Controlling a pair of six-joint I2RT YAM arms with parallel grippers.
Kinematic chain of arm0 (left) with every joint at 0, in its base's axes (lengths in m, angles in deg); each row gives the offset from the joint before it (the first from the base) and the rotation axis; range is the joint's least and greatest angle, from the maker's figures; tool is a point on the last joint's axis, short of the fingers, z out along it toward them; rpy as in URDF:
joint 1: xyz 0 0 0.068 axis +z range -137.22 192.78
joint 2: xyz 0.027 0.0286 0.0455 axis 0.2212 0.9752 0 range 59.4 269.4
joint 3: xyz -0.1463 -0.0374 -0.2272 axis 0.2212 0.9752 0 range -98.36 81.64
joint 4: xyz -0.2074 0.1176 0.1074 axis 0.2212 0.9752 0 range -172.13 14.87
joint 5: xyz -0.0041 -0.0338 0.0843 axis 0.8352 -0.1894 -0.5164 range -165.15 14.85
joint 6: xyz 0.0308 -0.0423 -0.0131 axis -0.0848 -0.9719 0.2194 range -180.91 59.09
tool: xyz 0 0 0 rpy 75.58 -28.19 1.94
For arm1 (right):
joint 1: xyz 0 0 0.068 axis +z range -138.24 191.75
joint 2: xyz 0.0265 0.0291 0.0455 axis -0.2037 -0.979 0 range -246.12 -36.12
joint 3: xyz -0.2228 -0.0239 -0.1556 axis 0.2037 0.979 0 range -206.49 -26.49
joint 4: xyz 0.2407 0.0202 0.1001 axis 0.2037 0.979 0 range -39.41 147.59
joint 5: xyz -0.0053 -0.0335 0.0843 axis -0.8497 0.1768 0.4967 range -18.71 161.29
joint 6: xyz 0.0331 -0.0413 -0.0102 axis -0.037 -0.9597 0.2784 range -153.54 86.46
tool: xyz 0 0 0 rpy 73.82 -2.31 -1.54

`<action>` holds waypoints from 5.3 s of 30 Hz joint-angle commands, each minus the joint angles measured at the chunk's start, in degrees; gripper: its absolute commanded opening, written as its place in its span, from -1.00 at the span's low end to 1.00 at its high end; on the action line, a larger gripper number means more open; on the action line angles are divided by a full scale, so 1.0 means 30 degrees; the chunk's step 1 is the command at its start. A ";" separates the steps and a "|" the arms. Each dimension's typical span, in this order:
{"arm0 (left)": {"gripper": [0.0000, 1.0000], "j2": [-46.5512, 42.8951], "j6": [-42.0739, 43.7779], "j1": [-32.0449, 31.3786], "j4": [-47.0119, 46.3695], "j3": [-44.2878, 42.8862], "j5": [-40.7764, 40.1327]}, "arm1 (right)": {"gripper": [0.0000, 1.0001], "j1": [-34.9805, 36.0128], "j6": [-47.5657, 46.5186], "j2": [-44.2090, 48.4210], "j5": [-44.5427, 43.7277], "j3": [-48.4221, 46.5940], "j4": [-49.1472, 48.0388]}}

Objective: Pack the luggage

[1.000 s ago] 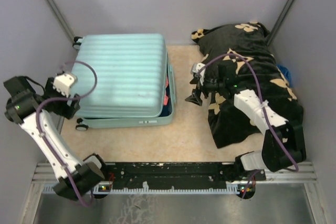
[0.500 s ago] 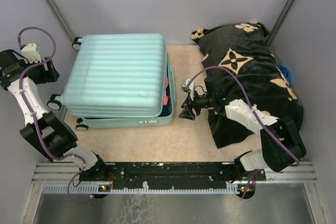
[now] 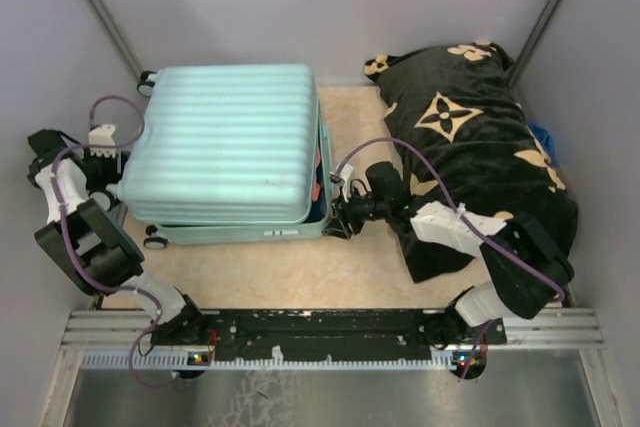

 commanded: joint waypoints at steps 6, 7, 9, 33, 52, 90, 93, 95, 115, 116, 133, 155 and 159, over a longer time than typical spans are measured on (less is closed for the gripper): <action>0.39 -0.4261 0.5125 -0.0104 0.4821 0.3599 0.3486 | -0.20 -0.0504 0.4244 -0.2054 -0.4084 -0.0261 -0.7282; 0.39 -0.4615 0.5260 -0.0119 0.5025 0.3915 0.3679 | -0.22 -0.0843 0.4336 -0.2135 -0.4308 -0.0398 -0.7701; 0.39 -0.5387 0.5507 -0.0153 0.5424 0.4575 0.4204 | -0.25 -0.1611 0.4435 -0.2564 -0.4417 -0.0998 -0.8390; 0.56 -0.9421 0.1343 -1.1283 0.3892 0.4816 0.5515 | -0.22 -0.8276 0.4140 -0.9581 -0.4482 -1.1965 -0.7759; 0.64 0.0266 -1.1967 -0.6312 -1.0373 -0.5405 -0.5470 | -0.20 -0.6736 0.5128 -0.1026 -0.2684 -0.2598 -0.4652; 0.37 0.1757 -1.1490 -0.5443 -1.1073 -0.3115 -0.4577 | -0.23 -0.5833 0.5341 -0.5584 -0.3448 -0.6558 -0.4117; 0.39 0.3459 -1.2419 -0.5457 -1.1436 -0.5208 -0.7494 | -0.24 -0.5825 0.5085 -0.4896 -0.3647 -0.5763 -0.3538; 0.38 0.4846 -1.3576 -0.5597 -1.1317 -0.6631 -1.0167 | -0.23 -0.5825 0.4797 -0.3908 -0.3741 -0.5355 -0.3105; 0.17 0.1360 -0.5731 -0.7881 -1.3222 0.2803 -0.0575 | -0.22 -0.7290 0.3306 -0.3050 -0.4741 -0.5132 -0.1349; 0.17 0.0695 -0.5498 -0.8042 -1.2802 0.3662 0.0143 | -0.22 -0.7316 0.3106 -0.3416 -0.4790 -0.5508 -0.1386; 0.23 -0.7764 -0.5662 -1.0923 -0.8865 1.1452 0.7267 | -0.22 -0.6898 0.3464 -1.2500 -0.2037 -1.4506 -0.4642; 0.56 -1.1586 -0.3304 -1.2427 -0.4689 1.1692 0.6227 | 0.85 -0.7988 -0.0799 -1.1876 -0.3573 -2.0781 -0.0166; 0.58 -0.9828 -0.1793 -0.9555 -0.3620 0.9895 0.9065 | 0.96 -0.8850 -0.1894 -0.9836 -0.4672 -2.0996 0.3612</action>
